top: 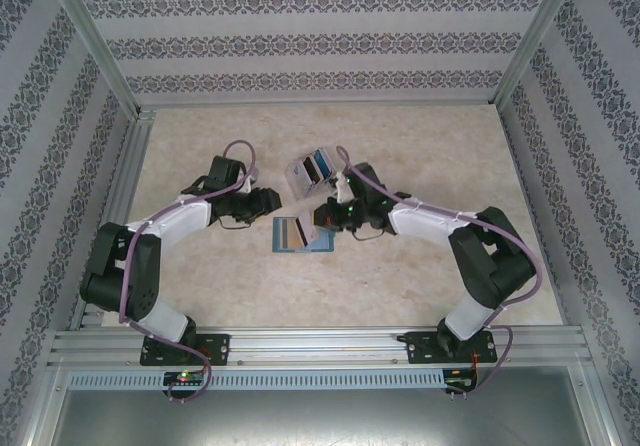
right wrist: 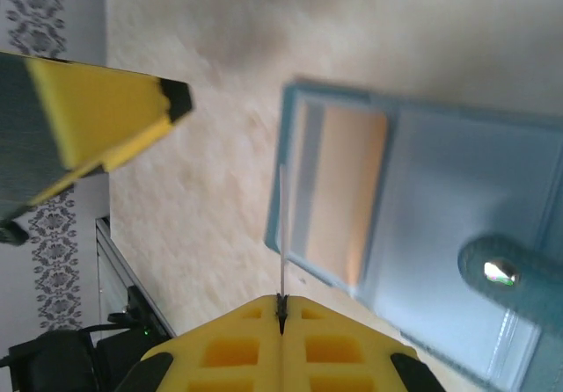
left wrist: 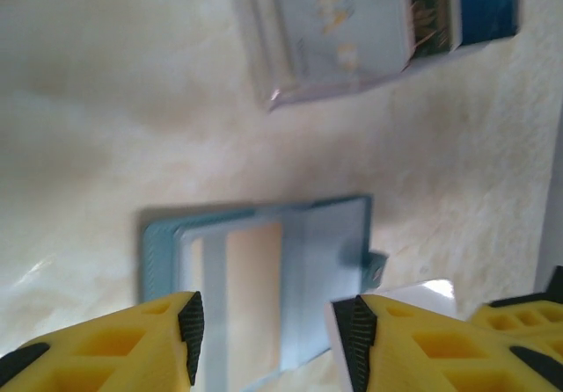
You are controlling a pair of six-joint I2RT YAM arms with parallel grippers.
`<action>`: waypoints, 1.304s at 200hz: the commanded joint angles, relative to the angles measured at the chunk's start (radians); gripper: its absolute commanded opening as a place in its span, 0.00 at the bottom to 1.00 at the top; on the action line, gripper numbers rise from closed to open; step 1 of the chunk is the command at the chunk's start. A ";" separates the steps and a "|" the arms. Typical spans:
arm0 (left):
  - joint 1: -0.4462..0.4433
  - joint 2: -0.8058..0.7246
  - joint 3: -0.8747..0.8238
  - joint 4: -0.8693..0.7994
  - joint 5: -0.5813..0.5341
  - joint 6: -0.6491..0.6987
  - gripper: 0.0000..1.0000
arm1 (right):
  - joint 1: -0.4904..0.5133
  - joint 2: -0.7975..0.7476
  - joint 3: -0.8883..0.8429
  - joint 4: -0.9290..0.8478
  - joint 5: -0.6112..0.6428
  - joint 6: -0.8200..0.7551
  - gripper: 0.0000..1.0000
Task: Put the credit cards into the card holder
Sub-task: Insert the credit card into the card slot.
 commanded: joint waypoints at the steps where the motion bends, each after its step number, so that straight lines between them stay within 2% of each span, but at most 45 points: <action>1: 0.018 -0.037 -0.037 -0.053 0.028 0.049 0.49 | 0.026 0.010 -0.062 0.228 0.006 0.116 0.00; 16: 0.018 -0.031 -0.060 -0.030 0.053 0.035 0.48 | 0.029 0.021 -0.100 0.281 -0.001 0.138 0.00; 66: 0.018 -0.021 -0.098 -0.013 0.063 0.018 0.47 | 0.034 -0.011 -0.160 0.258 0.090 0.125 0.00; 95: 0.018 -0.010 -0.075 -0.044 0.061 0.023 0.47 | 0.032 0.002 -0.150 0.251 0.100 0.123 0.00; 157: 0.018 0.014 -0.087 -0.013 0.085 0.002 0.46 | 0.023 0.003 -0.139 0.235 0.132 0.114 0.00; 198: 0.013 0.030 -0.098 0.018 0.102 -0.018 0.46 | 0.026 0.057 -0.117 0.248 0.116 0.117 0.00; 261: -0.003 0.054 -0.097 0.048 0.114 -0.038 0.45 | 0.026 0.067 -0.114 0.239 0.183 0.109 0.00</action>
